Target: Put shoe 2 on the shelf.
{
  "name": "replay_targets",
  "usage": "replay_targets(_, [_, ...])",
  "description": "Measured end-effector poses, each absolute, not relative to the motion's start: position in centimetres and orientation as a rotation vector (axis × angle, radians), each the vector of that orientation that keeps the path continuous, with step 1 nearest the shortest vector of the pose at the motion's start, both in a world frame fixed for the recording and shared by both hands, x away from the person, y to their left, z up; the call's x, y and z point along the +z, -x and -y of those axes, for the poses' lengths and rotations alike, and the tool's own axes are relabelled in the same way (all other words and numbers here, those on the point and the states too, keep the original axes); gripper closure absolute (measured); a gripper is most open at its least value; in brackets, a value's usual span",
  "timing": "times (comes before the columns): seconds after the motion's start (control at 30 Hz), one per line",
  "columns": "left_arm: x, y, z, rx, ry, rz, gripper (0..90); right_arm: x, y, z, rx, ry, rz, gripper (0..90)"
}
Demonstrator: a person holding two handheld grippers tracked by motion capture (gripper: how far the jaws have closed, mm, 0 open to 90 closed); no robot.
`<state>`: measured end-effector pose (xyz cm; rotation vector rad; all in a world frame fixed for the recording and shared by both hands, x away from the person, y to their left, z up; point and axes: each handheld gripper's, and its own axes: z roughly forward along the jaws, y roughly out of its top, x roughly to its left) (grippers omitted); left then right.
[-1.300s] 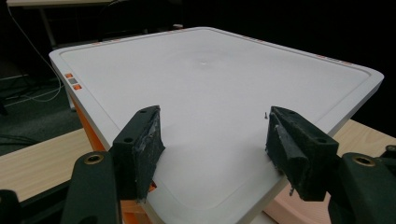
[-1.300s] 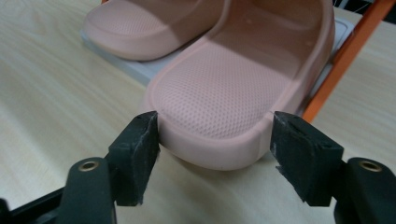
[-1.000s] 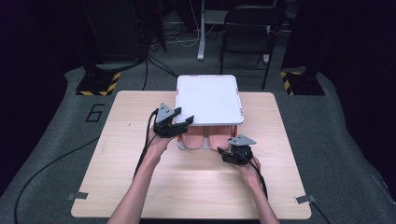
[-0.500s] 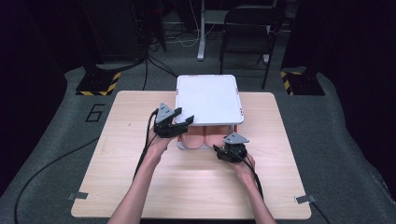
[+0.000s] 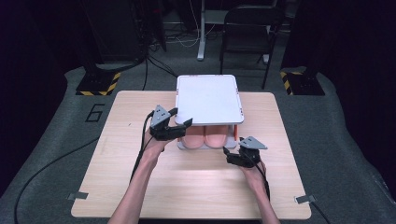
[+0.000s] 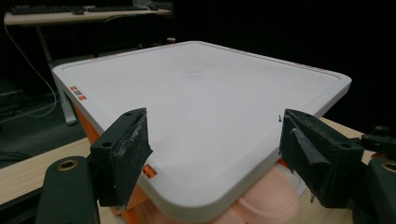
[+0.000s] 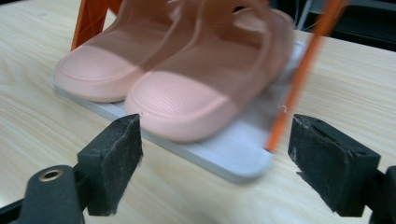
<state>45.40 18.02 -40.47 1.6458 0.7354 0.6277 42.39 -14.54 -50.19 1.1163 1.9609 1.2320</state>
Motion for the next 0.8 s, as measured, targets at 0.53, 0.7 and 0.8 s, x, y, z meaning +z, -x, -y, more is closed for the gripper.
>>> replay_targets(0.53, [-46.1,-38.3,-28.8,0.729,-1.56,-0.926,20.4,-50.3,-36.3,21.0,1.266,-1.15,-1.771,17.9])
replay_targets(0.7, [-48.5,-36.5,-32.0,0.767,-1.499,-1.01,20.4,-51.0,-35.6,21.7,1.302,-1.179,-1.749,18.1])
replay_targets(0.8, [-49.4,-36.3,-32.9,0.787,-1.475,-1.045,20.4,-51.0,-35.5,22.0,1.3,-1.178,-1.749,18.0])
